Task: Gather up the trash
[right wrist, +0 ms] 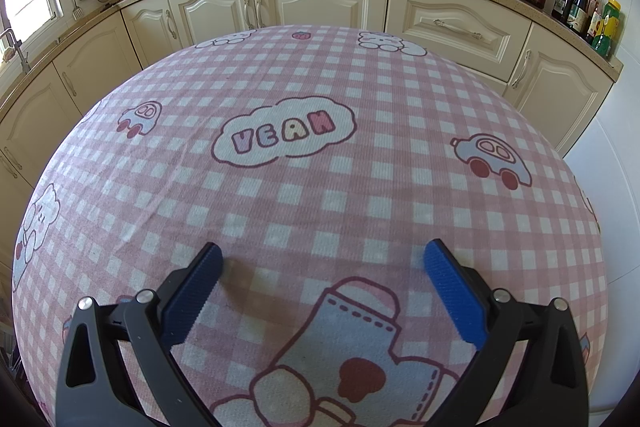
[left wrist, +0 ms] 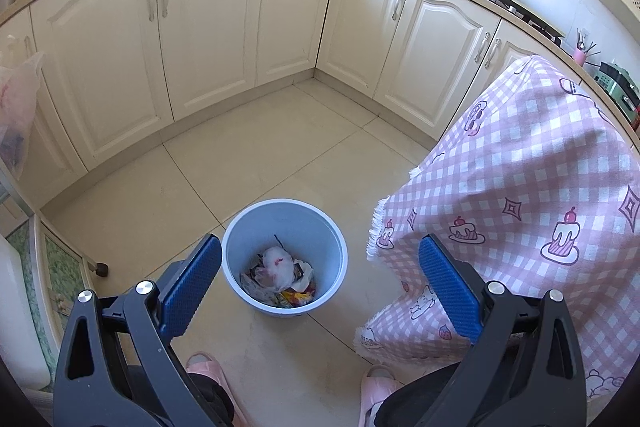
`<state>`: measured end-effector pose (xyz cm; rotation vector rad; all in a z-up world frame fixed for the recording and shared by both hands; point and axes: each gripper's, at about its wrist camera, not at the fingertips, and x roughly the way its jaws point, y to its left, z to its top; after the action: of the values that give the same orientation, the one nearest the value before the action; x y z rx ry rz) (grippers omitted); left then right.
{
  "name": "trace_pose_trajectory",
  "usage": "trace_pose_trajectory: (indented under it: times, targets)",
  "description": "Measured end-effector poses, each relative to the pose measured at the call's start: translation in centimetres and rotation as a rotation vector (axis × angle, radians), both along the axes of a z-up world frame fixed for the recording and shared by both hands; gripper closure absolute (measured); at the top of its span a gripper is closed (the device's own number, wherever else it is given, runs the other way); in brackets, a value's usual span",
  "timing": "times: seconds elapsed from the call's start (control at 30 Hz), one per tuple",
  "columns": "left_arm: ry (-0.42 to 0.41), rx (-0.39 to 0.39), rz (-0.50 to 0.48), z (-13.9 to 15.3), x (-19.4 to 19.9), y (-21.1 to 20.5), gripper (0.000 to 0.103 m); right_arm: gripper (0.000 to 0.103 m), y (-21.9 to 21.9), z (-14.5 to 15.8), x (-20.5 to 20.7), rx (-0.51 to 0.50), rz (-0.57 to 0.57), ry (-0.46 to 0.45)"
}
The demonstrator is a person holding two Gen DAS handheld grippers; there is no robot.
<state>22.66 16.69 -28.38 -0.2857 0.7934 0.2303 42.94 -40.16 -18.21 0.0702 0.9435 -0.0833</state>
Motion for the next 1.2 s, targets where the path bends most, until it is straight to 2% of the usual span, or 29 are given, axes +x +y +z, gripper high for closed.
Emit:
trace_pose_trajectory:
  times: [1.2]
  targets:
    - [0.007,0.004,-0.008,-0.35,-0.05,0.18,0.008,0.004,0.01,0.06,0.02,0.000,0.000,0.000]
